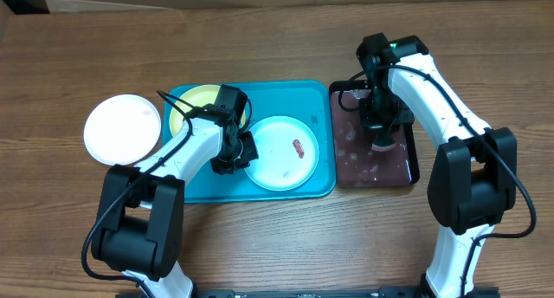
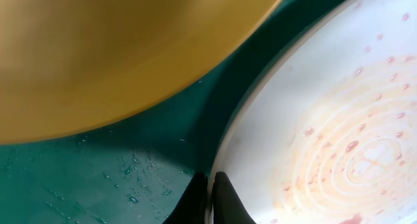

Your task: Clean dirty plates on tray and stack at the side

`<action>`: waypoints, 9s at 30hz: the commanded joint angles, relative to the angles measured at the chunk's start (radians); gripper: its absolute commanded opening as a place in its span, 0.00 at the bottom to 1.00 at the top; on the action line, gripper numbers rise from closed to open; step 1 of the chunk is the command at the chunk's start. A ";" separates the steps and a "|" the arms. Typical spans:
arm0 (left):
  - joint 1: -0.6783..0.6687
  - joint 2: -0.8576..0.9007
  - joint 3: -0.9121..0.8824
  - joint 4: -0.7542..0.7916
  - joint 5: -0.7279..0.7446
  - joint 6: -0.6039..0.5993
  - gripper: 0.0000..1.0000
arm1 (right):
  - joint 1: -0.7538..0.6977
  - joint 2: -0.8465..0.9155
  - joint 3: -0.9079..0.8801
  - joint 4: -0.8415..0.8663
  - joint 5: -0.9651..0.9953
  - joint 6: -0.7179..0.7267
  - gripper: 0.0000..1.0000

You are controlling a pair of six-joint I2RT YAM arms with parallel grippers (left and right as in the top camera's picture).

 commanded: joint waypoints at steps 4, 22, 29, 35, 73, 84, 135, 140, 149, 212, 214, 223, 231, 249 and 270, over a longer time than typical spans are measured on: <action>-0.005 0.012 -0.002 0.006 -0.023 -0.032 0.04 | 0.013 -0.046 0.007 0.020 -0.024 0.027 0.04; -0.005 0.012 -0.002 0.016 -0.023 -0.032 0.04 | 0.029 -0.048 0.122 -0.055 0.002 0.039 0.04; -0.005 0.012 -0.002 0.026 -0.023 -0.059 0.04 | 0.085 -0.048 0.390 -0.154 -0.122 0.005 0.04; -0.005 0.012 -0.002 0.039 -0.018 -0.111 0.04 | 0.221 -0.043 0.385 -0.074 -0.173 0.005 0.04; -0.005 0.012 -0.002 0.016 -0.019 -0.109 0.04 | 0.452 0.028 -0.078 0.407 0.238 0.014 0.04; -0.005 0.012 -0.002 0.016 -0.019 -0.107 0.04 | 0.431 0.028 -0.119 0.461 0.229 0.013 0.04; -0.005 0.012 -0.002 0.015 -0.019 -0.088 0.04 | 0.383 0.069 -0.216 0.597 -0.572 0.008 0.04; -0.005 0.012 -0.002 0.011 -0.019 -0.079 0.04 | 0.273 0.032 -0.146 0.591 -0.816 -0.006 0.04; -0.005 0.012 -0.002 0.009 -0.019 -0.079 0.04 | 0.115 -0.003 -0.129 0.507 -1.017 -0.099 0.04; -0.048 0.014 0.000 0.010 -0.045 -0.035 0.04 | -0.459 -0.145 -0.075 0.347 -0.301 -0.062 1.00; -0.041 0.014 0.035 -0.015 -0.046 -0.015 0.04 | -0.459 -0.145 -0.075 0.347 -0.301 -0.062 1.00; -0.010 0.014 0.286 -0.148 -0.046 0.062 0.04 | -0.459 -0.145 -0.075 0.348 -0.301 -0.062 1.00; -0.013 0.014 0.461 -0.179 -0.045 0.084 0.04 | -0.459 -0.145 -0.075 0.348 -0.301 -0.062 1.00; -0.294 0.015 0.488 0.022 -0.340 0.085 0.04 | -0.459 -0.145 -0.075 0.348 -0.301 -0.062 1.00; -0.667 0.015 0.488 0.208 -1.132 0.524 0.04 | -0.459 -0.145 -0.075 0.348 -0.301 -0.062 1.00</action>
